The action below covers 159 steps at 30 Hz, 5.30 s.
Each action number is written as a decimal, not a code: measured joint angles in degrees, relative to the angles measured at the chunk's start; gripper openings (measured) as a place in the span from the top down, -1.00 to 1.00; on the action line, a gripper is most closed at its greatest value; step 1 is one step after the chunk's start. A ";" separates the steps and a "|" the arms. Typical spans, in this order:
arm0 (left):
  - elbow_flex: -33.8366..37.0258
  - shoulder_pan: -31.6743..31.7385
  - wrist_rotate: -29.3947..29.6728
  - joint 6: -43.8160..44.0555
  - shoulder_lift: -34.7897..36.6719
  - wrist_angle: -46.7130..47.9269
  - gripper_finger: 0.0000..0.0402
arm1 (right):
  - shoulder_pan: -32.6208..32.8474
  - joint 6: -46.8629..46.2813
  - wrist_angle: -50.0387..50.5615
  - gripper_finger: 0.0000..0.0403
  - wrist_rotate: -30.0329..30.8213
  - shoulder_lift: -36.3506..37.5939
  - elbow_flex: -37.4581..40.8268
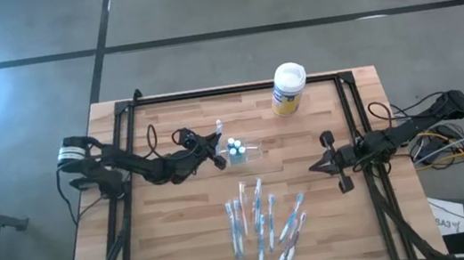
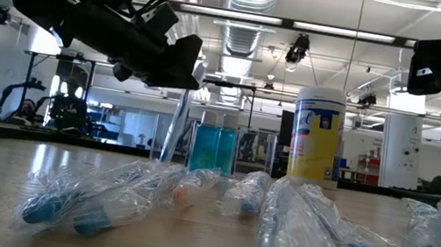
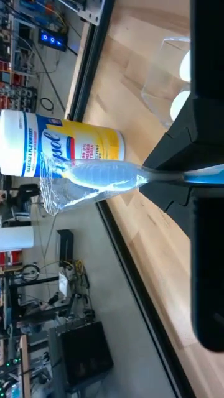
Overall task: Pick & Place toothbrushing station
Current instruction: Put the blue toothbrush into the transparent organizer
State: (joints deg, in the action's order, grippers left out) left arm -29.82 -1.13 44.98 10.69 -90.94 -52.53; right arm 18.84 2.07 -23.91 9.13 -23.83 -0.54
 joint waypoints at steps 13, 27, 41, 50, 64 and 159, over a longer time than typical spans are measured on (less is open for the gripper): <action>0.02 0.00 0.02 1.03 0.02 0.19 0.88 | -0.01 -0.56 0.20 0.96 0.00 0.04 0.00; -0.04 -0.84 -5.43 -1.94 4.35 0.99 0.44 | 0.01 -0.94 1.01 0.96 -0.01 0.00 0.00; -8.65 -8.61 -16.16 -0.80 26.65 26.14 0.02 | -0.01 -1.93 1.01 0.96 -0.01 0.00 0.00; -29.64 -26.49 -15.23 8.87 27.28 60.45 0.41 | 0.01 -3.65 0.85 0.96 -0.02 0.00 0.00; -48.25 -47.58 11.64 23.99 9.96 84.21 0.97 | -0.01 -5.11 0.60 0.96 -0.01 0.00 0.00; -40.20 -20.04 -32.29 50.54 -16.22 91.73 -0.02 | 0.00 -4.68 -0.61 0.96 -0.01 -0.02 -0.02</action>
State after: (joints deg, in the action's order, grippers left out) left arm -70.03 -21.17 12.69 61.23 -107.15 39.20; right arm 18.84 -2.61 -24.52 9.13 -23.86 -0.56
